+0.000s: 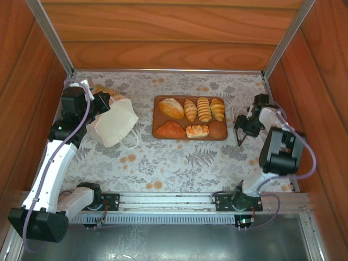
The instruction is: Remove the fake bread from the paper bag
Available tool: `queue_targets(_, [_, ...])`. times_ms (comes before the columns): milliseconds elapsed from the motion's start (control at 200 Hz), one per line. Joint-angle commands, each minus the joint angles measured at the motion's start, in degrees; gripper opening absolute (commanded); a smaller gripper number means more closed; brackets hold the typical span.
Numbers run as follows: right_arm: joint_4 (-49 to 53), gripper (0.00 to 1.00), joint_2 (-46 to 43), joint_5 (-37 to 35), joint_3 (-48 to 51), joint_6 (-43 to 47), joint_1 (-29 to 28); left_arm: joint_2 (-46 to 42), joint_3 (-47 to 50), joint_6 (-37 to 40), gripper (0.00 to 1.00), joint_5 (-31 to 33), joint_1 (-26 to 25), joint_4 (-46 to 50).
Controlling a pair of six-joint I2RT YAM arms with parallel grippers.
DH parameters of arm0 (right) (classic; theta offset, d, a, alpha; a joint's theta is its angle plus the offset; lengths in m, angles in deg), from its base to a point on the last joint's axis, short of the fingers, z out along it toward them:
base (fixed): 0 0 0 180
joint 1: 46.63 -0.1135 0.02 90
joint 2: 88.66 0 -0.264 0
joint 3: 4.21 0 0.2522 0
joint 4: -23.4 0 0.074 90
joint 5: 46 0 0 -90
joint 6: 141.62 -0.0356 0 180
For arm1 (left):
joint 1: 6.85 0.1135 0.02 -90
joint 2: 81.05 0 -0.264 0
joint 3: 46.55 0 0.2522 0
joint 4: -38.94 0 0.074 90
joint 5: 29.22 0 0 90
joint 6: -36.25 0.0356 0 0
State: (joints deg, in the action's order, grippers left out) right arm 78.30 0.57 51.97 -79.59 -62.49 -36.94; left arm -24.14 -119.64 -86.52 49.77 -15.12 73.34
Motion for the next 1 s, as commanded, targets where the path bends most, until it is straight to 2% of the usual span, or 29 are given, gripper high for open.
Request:
queue_targets(0, [-4.5,0.65,-19.8,22.4,0.7,-9.9,-2.8,0.3,-2.7,1.2,0.00,-0.1,0.3,-1.2])
queue_targets(70, [-8.0,0.64,-22.9,24.6,1.8,-13.1,-7.9,0.9,-3.1,1.1,0.00,-0.4,0.3,-1.3])
queue_targets(145, [-5.3,0.65,-24.9,16.0,1.1,-13.9,-12.8,1.3,-3.5,1.0,0.00,-0.8,0.4,-1.3])
queue_targets(225, [-0.1,0.64,-25.3,11.3,-0.9,-12.0,-13.3,1.5,-3.5,0.9,0.00,-1.0,0.4,-1.4])
queue_targets(325, [-1.8,0.63,-25.5,20.1,-1.7,-11.1,-14.1,1.4,-3.2,0.9,0.00,-0.9,0.4,-1.5])
queue_targets(445, [-8.0,0.64,-24.6,24.9,-1.1,-15.7,-21.5,1.8,-3.4,-0.1,0.00,-1.0,0.4,-2.5])
queue_targets(565, [-17.1,0.64,-20.8,26.9,0.8,-22.8,-30.2,2.9,-4.2,-1.6,0.00,-2.2,0.4,-3.7])
queue_targets(700, [-27.5,0.65,-15.4,23.0,1.8,-30.0,-40.5,3.4,-5.0,-2.4,0.00,-2.3,0.4,-4.3])
queue_targets(785, [-30.7,0.66,-10.3,21.9,-0.3,-31.5,-46.9,3.6,-5.3,-2.6,0.00,-2.5,0.4,-4.5])
queue_targets(995, [-36.9,0.67,2.1,19.5,-6.0,-36.3,-55.3,3.7,-5.5,-2.9,0.00,-3.0,0.5,-5.2])
